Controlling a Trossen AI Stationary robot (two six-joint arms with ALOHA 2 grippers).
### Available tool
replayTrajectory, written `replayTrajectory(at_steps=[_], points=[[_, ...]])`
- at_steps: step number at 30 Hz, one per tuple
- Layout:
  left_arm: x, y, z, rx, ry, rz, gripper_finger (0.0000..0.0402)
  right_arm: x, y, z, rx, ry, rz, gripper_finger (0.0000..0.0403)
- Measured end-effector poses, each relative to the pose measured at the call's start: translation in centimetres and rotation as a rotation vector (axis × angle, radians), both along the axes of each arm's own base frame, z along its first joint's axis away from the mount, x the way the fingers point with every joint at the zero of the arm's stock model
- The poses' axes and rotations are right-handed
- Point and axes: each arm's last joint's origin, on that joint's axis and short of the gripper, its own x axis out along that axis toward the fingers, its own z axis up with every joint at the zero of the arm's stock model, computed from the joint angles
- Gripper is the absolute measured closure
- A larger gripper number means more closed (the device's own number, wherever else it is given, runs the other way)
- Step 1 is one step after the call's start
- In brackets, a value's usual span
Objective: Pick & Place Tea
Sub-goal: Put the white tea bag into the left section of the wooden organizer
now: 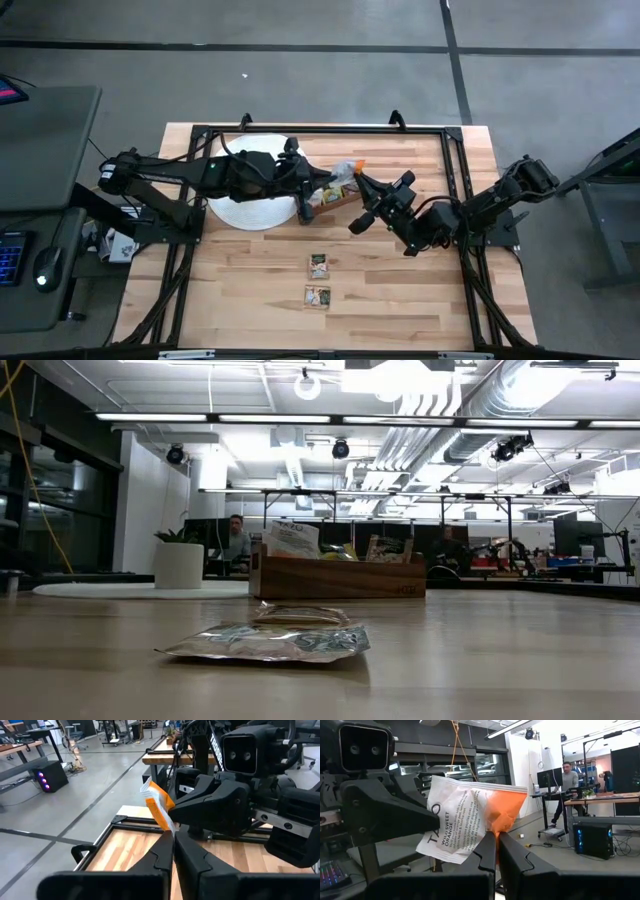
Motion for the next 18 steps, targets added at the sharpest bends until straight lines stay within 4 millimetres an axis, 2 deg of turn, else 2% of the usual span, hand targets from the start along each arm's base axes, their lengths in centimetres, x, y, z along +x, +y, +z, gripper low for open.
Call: replayTrajectory(at_steps=[4,7,13,18], points=[[-0.1,0.0,-0.2,0.006,0.022,0.004,0.0399,0.0,0.0,0.0,-0.010,-0.002,0.013,0.0399],[-0.1,0.0,-0.3,0.010,0.036,0.004,0.0400,0.0,0.0,0.0,-0.013,-0.002,0.017,0.0380],[-0.2,0.1,-0.8,0.029,0.086,0.024,0.0401,0.1,0.3,0.4,-0.107,-0.031,0.128,0.0315],[-0.3,0.1,-0.9,0.081,0.118,0.014,0.0401,-0.5,0.0,1.2,-0.133,-0.012,0.104,0.0256]])
